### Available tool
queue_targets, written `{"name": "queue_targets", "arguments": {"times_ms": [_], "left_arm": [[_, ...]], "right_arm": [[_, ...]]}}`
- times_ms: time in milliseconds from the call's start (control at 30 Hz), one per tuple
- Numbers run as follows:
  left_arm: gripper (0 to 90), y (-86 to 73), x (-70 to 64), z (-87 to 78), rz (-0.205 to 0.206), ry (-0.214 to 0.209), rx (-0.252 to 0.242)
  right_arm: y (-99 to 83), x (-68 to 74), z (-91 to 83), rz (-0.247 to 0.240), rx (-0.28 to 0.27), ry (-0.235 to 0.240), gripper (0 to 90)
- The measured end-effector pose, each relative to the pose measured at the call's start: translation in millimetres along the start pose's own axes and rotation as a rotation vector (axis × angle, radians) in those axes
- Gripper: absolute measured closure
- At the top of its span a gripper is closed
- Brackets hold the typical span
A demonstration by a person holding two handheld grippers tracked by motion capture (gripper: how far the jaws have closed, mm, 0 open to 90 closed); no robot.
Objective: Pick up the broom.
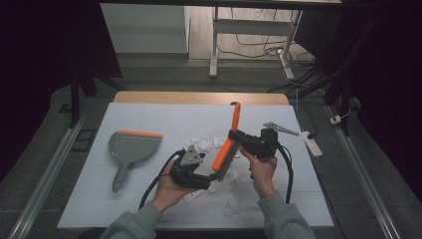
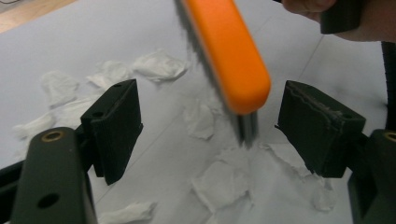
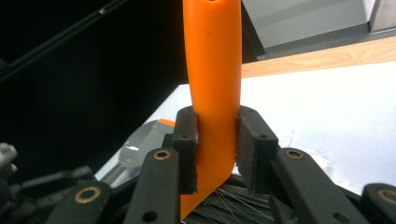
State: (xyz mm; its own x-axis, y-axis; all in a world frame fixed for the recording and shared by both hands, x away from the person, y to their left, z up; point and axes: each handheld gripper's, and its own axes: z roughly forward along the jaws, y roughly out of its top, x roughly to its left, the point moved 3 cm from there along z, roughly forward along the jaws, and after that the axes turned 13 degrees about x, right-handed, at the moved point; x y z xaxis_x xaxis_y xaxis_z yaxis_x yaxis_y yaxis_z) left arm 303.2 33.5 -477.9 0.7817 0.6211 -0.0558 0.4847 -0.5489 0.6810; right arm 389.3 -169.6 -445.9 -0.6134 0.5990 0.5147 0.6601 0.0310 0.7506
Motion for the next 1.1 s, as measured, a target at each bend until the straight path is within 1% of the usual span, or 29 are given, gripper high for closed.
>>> {"name": "queue_targets", "arguments": {"times_ms": [67,133,167,233,267,300,333,400,433,467,500,533,567,633,667,700,733,767,833,867,933,1000,1100], "left_arm": [[22.0,2.5,-4.7,6.0,0.005,0.002,0.004],[21.9,3.0,-5.4,8.0,0.002,0.005,0.002],[22.0,3.7,-6.3,11.1,-0.006,0.014,-0.009],[22.6,4.0,-6.4,12.5,-0.009,0.017,-0.017],[25.5,4.1,-6.5,13.8,-0.011,0.021,-0.024],[25.5,4.4,-6.6,15.4,-0.013,0.03,-0.03],[30.9,5.0,-6.8,18.4,-0.012,0.047,-0.042],[38.8,5.1,-6.5,19.6,-0.011,0.051,-0.051],[42.1,5.0,-6.0,20.6,-0.015,0.056,-0.059],[46.2,4.1,-4.3,22.7,-0.026,0.068,-0.071],[50.9,4.1,-4.3,22.7,-0.026,0.068,-0.071],[53.6,2.6,-1.9,23.5,-0.037,0.071,-0.082],[57.5,2.6,-1.9,23.5,-0.037,0.071,-0.082],[64.8,1.8,0.7,23.7,-0.047,0.063,-0.087],[64.8,1.4,1.9,23.9,-0.05,0.064,-0.088],[72.0,1.0,3.1,23.9,-0.055,0.063,-0.09],[73.8,-0.3,6.2,23.2,-0.066,0.063,-0.094],[74.8,-0.3,6.2,23.2,-0.066,0.063,-0.094],[76.2,-2.3,11.8,21.4,-0.076,0.063,-0.094],[76.8,-2.3,11.8,21.4,-0.076,0.063,-0.094],[78.1,-3.0,13.8,19.8,-0.072,0.059,-0.093],[79.2,-3.6,14.1,18.7,-0.059,0.065,-0.092],[79.7,-4.3,15.4,16.9,-0.049,0.065,-0.089]], "right_arm": [[-0.9,2.4,1.5,0.004,-0.011,0.008,70.2],[-1.7,5.4,2.5,0.005,-0.018,0.011,70.2],[-2.2,6.8,2.8,0.004,-0.023,0.007,70.2],[-2.8,8.2,3.1,0.004,-0.027,0.007,70.2],[-4.0,10.5,3.5,0.013,-0.041,0.012,70.2],[-4.0,10.5,3.5,0.013,-0.041,0.012,70.2],[-5.1,12.5,3.9,0.018,-0.056,0.011,70.2],[-6.2,13.8,4.1,0.025,-0.066,0.005,70.2],[-6.9,13.9,4.0,0.032,-0.066,0.0,70.1],[-7.7,14.2,4.1,0.044,-0.071,0.002,70.1],[-8.5,14.3,3.7,0.056,-0.073,0.002,70.2],[-9.2,14.3,3.5,0.064,-0.081,0.004,70.1],[-9.2,14.3,3.5,0.064,-0.081,0.004,70.1],[-11.4,14.2,3.6,0.077,-0.095,0.006,70.1],[-11.4,14.2,3.6,0.077,-0.095,0.006,70.1],[-13.1,15.4,4.8,0.085,-0.092,0.013,70.1],[-14.2,15.9,5.8,0.084,-0.09,0.014,70.1],[-15.1,16.9,6.3,0.087,-0.092,0.015,70.1],[-15.8,18.5,6.7,0.081,-0.094,0.013,70.1],[-15.8,18.5,6.7,0.081,-0.094,0.013,70.1],[-16.2,19.8,6.8,0.077,-0.095,0.02,70.0],[-16.2,20.1,7.0,0.07,-0.093,0.025,69.9],[-15.3,21.7,6.9,0.052,-0.088,0.028,69.6]]}}
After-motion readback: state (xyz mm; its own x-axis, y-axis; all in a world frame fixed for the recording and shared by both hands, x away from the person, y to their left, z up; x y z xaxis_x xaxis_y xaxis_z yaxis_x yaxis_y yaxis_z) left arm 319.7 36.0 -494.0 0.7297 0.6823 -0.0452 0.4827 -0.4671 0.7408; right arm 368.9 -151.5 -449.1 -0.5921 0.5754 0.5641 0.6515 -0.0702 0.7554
